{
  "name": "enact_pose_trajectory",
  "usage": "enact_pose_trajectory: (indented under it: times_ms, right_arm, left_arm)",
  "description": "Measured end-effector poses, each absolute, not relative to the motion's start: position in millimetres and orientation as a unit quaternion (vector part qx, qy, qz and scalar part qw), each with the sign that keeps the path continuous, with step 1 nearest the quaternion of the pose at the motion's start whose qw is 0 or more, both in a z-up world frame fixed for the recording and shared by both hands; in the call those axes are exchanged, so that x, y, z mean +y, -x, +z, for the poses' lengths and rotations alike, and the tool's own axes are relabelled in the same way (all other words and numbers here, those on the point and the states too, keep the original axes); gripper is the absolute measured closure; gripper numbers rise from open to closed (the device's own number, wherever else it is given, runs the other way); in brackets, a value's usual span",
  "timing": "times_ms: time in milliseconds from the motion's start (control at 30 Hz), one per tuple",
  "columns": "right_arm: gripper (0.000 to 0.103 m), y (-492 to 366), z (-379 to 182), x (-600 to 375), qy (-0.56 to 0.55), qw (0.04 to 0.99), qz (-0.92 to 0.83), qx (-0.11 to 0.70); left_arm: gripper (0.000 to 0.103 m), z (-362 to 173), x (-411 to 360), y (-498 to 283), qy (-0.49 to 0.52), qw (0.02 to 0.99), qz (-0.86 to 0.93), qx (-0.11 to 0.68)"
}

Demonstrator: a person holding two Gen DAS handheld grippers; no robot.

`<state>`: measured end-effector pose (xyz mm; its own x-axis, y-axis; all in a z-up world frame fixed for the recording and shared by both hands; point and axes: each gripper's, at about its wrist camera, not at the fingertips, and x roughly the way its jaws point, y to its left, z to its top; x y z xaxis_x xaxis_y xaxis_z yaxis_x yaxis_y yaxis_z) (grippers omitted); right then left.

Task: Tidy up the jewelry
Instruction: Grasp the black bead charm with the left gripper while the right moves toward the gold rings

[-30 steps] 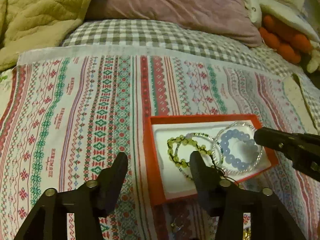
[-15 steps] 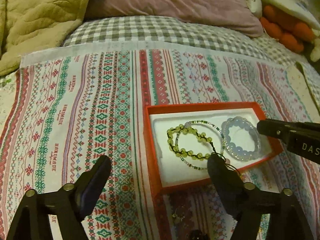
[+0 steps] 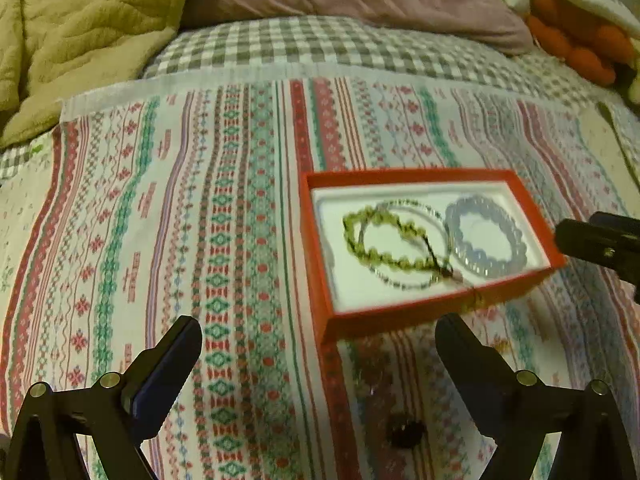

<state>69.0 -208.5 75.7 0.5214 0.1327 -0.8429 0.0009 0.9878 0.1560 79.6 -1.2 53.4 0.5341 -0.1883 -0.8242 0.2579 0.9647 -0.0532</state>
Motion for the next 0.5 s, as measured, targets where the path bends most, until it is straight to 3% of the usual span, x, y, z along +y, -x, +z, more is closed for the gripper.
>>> enact_pose_trajectory:
  times_ms: [500]
  right_arm:
    - [0.033,-10.7,51.0,-215.9,-0.050,0.851,0.042,0.522]
  left_arm:
    - [0.006,22.0,-2.2,-42.6,-0.074,0.839,-0.172,0.510]
